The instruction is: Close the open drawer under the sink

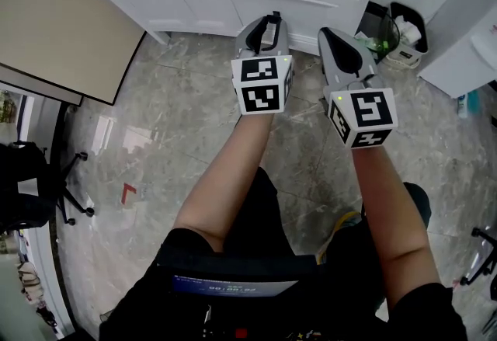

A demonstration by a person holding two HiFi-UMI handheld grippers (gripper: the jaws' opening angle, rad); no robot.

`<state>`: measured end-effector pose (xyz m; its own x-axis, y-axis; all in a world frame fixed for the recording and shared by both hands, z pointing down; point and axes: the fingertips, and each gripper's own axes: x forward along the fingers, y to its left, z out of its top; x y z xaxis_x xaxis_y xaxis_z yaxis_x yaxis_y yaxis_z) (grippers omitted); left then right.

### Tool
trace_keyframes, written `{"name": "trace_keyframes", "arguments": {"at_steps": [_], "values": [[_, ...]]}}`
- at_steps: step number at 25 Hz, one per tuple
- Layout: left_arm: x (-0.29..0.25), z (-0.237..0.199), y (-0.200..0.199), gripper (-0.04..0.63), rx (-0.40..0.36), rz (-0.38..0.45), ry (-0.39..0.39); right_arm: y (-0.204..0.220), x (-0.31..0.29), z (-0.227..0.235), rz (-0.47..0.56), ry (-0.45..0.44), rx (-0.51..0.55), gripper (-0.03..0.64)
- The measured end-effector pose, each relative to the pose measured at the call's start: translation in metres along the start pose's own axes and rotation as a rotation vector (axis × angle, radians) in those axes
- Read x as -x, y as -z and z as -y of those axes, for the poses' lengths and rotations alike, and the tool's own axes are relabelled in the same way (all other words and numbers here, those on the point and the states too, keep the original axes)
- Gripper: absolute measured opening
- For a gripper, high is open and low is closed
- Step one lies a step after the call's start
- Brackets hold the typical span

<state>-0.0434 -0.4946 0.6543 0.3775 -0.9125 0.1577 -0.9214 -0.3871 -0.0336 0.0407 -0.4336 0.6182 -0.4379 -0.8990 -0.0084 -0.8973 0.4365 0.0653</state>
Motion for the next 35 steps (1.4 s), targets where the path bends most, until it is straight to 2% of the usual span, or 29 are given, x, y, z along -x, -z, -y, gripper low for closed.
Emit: {"name": "trace_keyframes", "arguments": {"at_steps": [8,18,29,35], "values": [[-0.036,-0.003,-0.007,0.103,-0.012,-0.017,0.008,0.009,-0.028,0.03,-0.024,0.03,-0.016,0.023],[-0.07,-0.009,-0.011,0.109,-0.013,-0.048,-0.025,0.014,-0.049,0.049,-0.054,0.063,-0.008,0.023],[-0.117,-0.015,-0.014,0.114,-0.019,-0.066,0.008,0.021,-0.074,0.066,-0.072,0.072,0.013,0.023],[-0.144,-0.021,-0.026,0.115,0.019,-0.072,-0.006,0.017,-0.092,0.085,-0.06,0.083,-0.008,0.023]]}}
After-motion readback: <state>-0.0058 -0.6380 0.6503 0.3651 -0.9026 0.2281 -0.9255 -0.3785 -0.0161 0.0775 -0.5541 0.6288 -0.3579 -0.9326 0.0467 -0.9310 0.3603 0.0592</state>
